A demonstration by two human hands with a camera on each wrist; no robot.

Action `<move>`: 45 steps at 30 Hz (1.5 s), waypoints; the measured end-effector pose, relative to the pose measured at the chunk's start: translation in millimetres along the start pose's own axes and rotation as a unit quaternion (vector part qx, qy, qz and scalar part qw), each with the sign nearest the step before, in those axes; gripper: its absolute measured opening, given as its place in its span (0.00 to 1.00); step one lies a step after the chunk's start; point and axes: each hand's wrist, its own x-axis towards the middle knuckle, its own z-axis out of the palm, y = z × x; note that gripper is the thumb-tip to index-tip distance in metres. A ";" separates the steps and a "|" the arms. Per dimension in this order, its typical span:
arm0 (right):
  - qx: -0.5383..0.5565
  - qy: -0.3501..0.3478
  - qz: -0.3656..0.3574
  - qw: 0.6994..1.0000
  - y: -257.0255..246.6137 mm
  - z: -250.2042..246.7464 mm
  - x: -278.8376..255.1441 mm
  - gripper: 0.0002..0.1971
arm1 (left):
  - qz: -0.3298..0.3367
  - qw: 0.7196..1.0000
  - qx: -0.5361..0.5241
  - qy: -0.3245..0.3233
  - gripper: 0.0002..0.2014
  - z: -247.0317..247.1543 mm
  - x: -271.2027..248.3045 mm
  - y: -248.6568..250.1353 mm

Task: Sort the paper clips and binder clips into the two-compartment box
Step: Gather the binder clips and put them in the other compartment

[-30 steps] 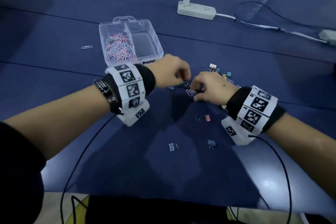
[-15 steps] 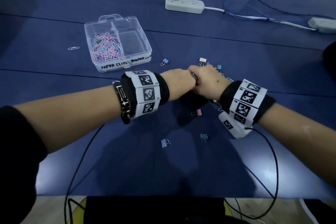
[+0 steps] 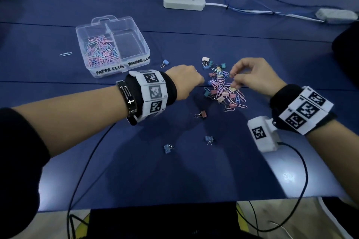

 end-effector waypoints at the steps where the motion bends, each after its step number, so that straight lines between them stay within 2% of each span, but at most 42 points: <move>1: 0.019 -0.004 0.006 1.000 2.3 -1.5 -2.6 0.17 | -0.016 0.998 -0.061 0.007 0.18 -0.8 0.4 -2.8; 3: 0.046 -0.018 0.018 0.999 6.3 -3.4 -7.9 0.18 | -0.065 0.977 -0.203 0.010 0.13 -3.0 2.7 -6.2; 4: 0.054 -0.027 0.024 0.998 7.4 -3.9 -10.1 0.16 | -0.091 0.953 -0.289 0.001 0.10 -4.3 5.6 -7.2; 6: 0.031 -0.059 0.028 0.997 5.5 -3.3 -15.8 0.07 | -0.140 0.871 -0.470 -0.027 0.12 -8.7 10.9 -5.8; 8: -0.056 -0.098 0.021 0.993 5.1 -3.0 -20.8 0.04 | -0.176 0.782 -0.597 -0.043 0.15 -11.3 14.8 -3.1; 9: -0.111 -0.113 0.013 0.987 6.4 -2.5 -23.0 0.05 | -0.186 0.748 -0.635 -0.047 0.15 -12.1 15.6 -2.4; 11: -0.219 -0.124 -0.016 0.968 7.0 1.2 -27.6 0.06 | -0.192 0.702 -0.683 -0.061 0.15 -11.9 16.6 -1.7; 12: -0.245 -0.130 -0.036 0.960 6.1 3.9 -29.6 0.09 | -0.193 0.690 -0.694 -0.069 0.15 -11.2 17.3 -1.9; 14: -0.250 -0.155 -0.058 0.954 4.9 8.3 -31.5 0.17 | -0.196 0.691 -0.691 -0.083 0.15 -8.6 20.4 -0.4; 17: -0.204 -0.149 -0.064 0.965 7.2 9.5 -30.3 0.20 | -0.207 0.740 -0.637 -0.068 0.17 -5.0 27.2 3.3; 18: -0.195 -0.127 -0.063 0.971 8.7 7.3 -29.6 0.18 | -0.202 0.769 -0.604 -0.058 0.18 -4.8 29.0 4.9; 21: -0.242 -0.059 -0.074 0.965 14.7 -1.9 -25.9 0.10 | -0.147 0.890 -0.431 -0.019 0.19 -2.9 31.5 6.8; 22: -0.266 -0.051 -0.080 0.959 16.0 -3.9 -25.1 0.08 | -0.124 0.921 -0.368 -0.004 0.18 -2.6 30.8 6.4; 23: -0.282 -0.048 -0.083 0.954 17.5 -4.8 -23.6 0.09 | -0.105 0.941 -0.321 0.008 0.16 -3.0 29.8 6.2; 26: -0.296 -0.046 -0.081 0.951 18.6 -1.8 -18.9 0.12 | -0.076 0.963 -0.258 0.020 0.04 -3.3 30.2 3.5; 29: -0.310 -0.052 -0.088 0.945 16.2 3.9 -13.9 0.11 | -0.064 0.973 -0.222 0.015 0.08 -1.3 33.5 1.8; 34: -0.328 -0.068 -0.097 0.937 8.8 17.4 -10.6 0.06 | -0.038 0.986 -0.162 0.003 0.06 -1.8 33.5 2.5; 38: -0.342 -0.074 -0.130 0.928 5.8 22.0 -12.5 0.06 | -0.073 0.984 -0.165 0.002 0.10 -4.1 32.4 0.2; 40: -0.335 -0.078 -0.140 0.929 6.9 22.1 -13.4 0.06 | -0.126 0.956 -0.266 0.000 0.13 -6.4 33.6 -3.4; 41: -0.326 -0.089 -0.139 0.931 7.7 22.0 -13.8 0.06 | -0.148 0.919 -0.366 -0.010 0.15 -7.6 34.0 -5.9; 43: -0.297 -0.115 -0.133 0.939 8.2 21.3 -15.6 0.06 | -0.172 0.806 -0.565 -0.030 0.14 -10.4 32.7 -10.2; 44: -0.276 -0.118 -0.129 0.945 7.9 20.2 -17.0 0.06 | -0.172 0.758 -0.627 -0.042 0.14 -11.9 30.9 -11.9; 45: -0.255 -0.114 -0.126 0.952 7.7 18.5 -18.4 0.07 | -0.165 0.727 -0.664 -0.055 0.14 -13.6 28.9 -13.4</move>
